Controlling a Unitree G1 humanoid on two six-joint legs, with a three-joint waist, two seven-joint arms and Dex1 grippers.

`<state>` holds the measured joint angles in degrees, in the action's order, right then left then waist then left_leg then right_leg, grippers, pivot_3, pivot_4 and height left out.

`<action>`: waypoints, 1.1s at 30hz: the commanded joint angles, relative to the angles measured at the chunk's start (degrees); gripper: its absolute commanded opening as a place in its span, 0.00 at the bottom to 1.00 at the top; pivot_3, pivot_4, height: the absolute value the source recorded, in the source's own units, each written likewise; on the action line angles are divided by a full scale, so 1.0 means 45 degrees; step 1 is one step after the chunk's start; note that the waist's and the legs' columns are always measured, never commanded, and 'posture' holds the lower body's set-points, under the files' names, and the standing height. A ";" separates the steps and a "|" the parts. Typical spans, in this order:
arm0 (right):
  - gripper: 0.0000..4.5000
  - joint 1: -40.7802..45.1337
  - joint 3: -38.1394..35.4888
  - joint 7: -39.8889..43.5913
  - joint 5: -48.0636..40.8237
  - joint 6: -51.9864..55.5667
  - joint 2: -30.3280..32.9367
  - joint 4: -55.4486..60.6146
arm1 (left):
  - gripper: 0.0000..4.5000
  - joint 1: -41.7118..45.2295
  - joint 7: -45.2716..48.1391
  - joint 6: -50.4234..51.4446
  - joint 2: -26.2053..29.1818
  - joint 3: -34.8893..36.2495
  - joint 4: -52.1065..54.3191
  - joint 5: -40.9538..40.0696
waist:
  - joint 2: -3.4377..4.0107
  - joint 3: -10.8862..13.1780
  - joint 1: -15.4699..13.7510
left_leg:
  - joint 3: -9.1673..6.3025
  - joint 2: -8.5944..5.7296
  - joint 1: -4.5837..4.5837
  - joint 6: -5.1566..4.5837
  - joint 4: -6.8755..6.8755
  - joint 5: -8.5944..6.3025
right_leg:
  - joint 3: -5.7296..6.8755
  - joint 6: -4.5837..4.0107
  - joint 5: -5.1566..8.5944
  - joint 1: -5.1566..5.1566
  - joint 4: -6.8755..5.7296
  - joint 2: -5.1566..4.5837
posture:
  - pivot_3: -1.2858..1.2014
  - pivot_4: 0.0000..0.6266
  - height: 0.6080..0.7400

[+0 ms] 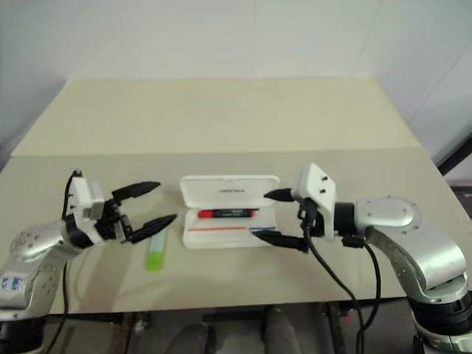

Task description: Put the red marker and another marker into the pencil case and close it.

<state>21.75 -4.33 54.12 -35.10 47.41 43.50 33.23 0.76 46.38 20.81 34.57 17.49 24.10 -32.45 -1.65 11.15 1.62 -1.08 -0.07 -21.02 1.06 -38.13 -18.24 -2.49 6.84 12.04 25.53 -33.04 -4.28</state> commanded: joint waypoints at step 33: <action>0.98 -0.0629 -0.0002 0.1842 -0.0938 -0.2281 0.0041 -0.1588 | 1.00 -0.4856 -0.7592 0.1860 -0.3313 -0.0084 0.4491 0.1481 | -0.0025 -0.0014 -0.0044 | 0.0017 -0.0009 0.0017 0.0005 -0.0033 0.0004 | -0.0026 -0.0105 0.0058 -0.0027 0.0018 0.0018 | 0.52 0.24 1.00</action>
<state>19.80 -1.04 61.27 -36.74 38.52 43.38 24.41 -20.84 12.74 28.99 20.06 17.66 42.66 -26.46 -1.77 11.09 1.42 -1.01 -0.11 -20.94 1.08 -38.27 -18.22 -2.61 6.37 12.30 25.41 -32.97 -4.20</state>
